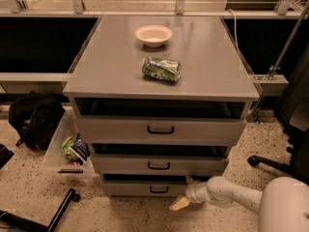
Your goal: Open bottom drawer
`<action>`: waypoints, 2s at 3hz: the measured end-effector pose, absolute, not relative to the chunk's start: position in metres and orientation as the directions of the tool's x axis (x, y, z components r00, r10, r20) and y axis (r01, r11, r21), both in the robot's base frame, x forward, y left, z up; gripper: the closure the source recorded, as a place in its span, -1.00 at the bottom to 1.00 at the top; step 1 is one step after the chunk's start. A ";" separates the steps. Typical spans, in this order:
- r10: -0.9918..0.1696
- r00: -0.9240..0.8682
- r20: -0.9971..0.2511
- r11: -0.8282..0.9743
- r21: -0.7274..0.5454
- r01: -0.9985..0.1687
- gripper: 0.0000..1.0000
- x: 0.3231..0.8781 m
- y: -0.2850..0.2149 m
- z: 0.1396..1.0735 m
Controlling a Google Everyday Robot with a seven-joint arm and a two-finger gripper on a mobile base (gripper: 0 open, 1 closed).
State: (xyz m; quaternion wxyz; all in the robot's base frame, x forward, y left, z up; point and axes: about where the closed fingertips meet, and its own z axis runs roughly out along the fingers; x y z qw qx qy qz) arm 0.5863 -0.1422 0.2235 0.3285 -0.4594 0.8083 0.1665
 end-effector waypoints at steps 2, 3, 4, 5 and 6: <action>-0.694 -0.402 -0.597 0.514 -0.021 -0.858 -1.00 0.577 -0.131 0.182; -0.694 -0.402 -0.597 0.514 -0.021 -0.858 -1.00 0.577 -0.131 0.182; -0.700 -0.396 -0.594 0.508 -0.023 -0.861 -1.00 0.578 -0.128 0.183; -0.742 -0.370 -0.559 0.477 -0.052 -0.878 -1.00 0.576 -0.124 0.178; -0.765 -0.356 -0.537 0.460 -0.067 -0.886 -1.00 0.573 -0.123 0.175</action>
Offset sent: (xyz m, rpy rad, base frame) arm -0.0181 0.0036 -0.0938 -0.2162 0.1398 0.0055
